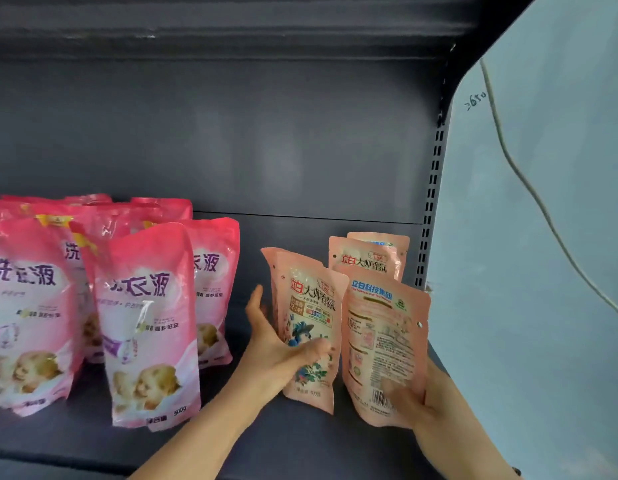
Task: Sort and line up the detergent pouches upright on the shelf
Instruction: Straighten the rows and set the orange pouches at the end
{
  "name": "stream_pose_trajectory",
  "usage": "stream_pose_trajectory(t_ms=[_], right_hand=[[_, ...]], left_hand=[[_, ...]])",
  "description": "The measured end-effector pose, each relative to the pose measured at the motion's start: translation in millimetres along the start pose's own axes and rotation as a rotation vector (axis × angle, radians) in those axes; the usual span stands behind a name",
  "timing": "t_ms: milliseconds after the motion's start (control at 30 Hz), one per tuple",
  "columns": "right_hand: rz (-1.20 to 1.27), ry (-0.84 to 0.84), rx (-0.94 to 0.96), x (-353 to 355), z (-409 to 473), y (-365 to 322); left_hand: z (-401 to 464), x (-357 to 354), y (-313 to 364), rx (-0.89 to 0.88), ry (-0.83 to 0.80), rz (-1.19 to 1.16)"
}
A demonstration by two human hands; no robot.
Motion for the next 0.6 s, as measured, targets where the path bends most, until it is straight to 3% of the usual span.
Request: stream_pose_trajectory(t_ms=[133, 267, 600], right_hand=[[0.127, 0.021, -0.033, -1.1, 1.1, 2.8], [0.236, -0.027, -0.018, -12.0, 2.3, -3.6], [0.168, 0.071, -0.028, -25.2, 1.9, -7.1]], left_hand=[[17.3, 15.2, -0.7, 0.063, 0.011, -0.122], [27.6, 10.3, -8.6, 0.091, -0.079, -0.236], [-7.3, 22.4, -13.5, 0.066, 0.006, -0.084]])
Point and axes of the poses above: each hand's wrist, its own z-axis towards the middle knuckle, its own x-axis out of the back of the hand, y = z × x, the point moved 8 cm from there along z, towards the middle knuckle, and after that the axes turned 8 degrees about x, right-handed, at the moved point
